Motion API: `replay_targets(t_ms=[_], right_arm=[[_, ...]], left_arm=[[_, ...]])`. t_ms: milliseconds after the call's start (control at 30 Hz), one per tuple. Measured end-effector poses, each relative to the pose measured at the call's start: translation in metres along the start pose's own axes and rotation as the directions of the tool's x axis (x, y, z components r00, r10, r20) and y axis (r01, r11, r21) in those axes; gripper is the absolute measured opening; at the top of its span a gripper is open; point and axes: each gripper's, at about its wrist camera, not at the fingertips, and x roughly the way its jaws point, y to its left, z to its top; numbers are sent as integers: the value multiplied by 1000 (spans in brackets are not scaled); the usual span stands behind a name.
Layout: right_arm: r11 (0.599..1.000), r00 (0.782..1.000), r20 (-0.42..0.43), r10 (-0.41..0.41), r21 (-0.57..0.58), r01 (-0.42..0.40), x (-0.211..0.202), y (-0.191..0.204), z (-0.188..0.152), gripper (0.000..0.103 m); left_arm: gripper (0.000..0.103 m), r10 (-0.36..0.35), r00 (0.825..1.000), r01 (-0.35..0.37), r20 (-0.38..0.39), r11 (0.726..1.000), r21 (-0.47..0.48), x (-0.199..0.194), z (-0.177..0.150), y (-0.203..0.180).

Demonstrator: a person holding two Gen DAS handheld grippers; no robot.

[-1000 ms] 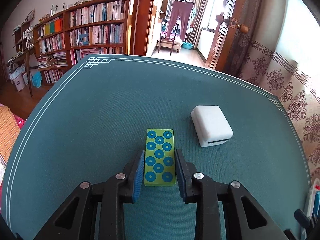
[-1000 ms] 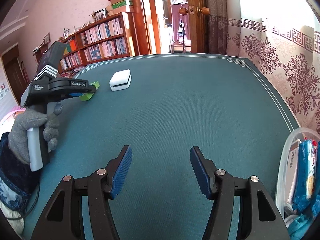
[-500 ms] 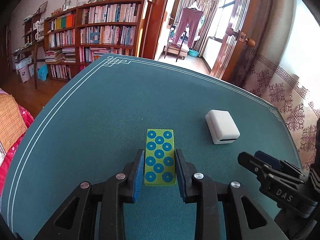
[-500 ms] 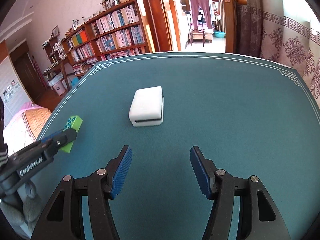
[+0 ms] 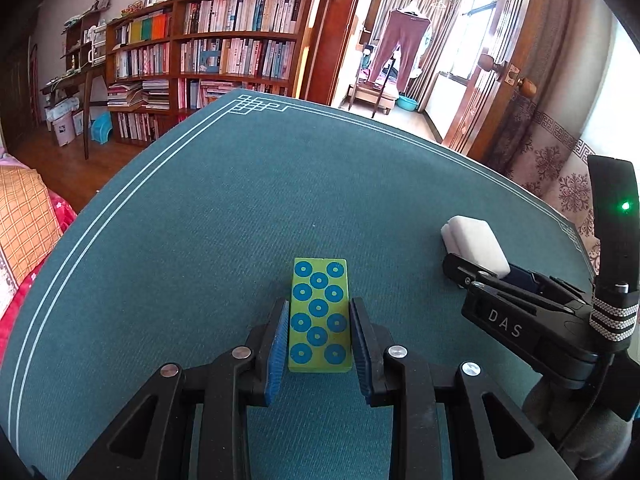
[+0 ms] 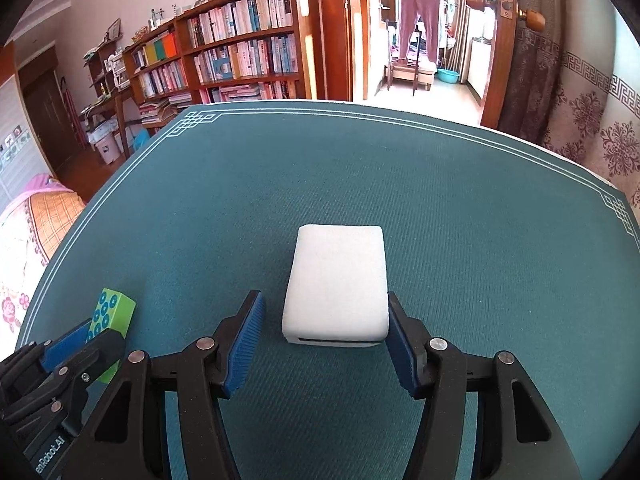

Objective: Organize objects
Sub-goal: 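Grasp the white box with the right tool while the left tool holds the green block, then carry the white box into the bowl with the right tool and open it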

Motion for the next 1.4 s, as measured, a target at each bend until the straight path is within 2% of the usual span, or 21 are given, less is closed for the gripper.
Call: replay_targets(t_ms=[33, 367, 567, 700, 1067, 1400], right_arm=[[1000, 1000, 2, -5, 0, 5, -1, -1, -1, 47], [997, 999, 36, 32, 62, -34, -44, -16, -32, 46], [994, 998, 63, 30, 100, -36, -82, -26, -60, 46], [992, 996, 86, 27, 125, -37, -113, -34, -82, 46], [982, 991, 131, -34, 189, 9, -187, -67, -144, 46], [958, 972, 186, -146, 273, 92, -246, -113, -176, 46]], left_arm=[[31, 0, 1000, 0, 0, 1000, 3, 0, 0, -1], [31, -18, 1000, 17, 7, 999, 29, -4, -3, -7], [31, -76, 997, 75, 14, 995, 58, -14, -6, -17], [31, -131, 991, 131, -7, 988, 84, -18, -12, -30], [31, -181, 983, 181, -19, 964, 197, -30, -31, -69], [31, -210, 977, 212, -38, 938, 274, -37, -49, -93]])
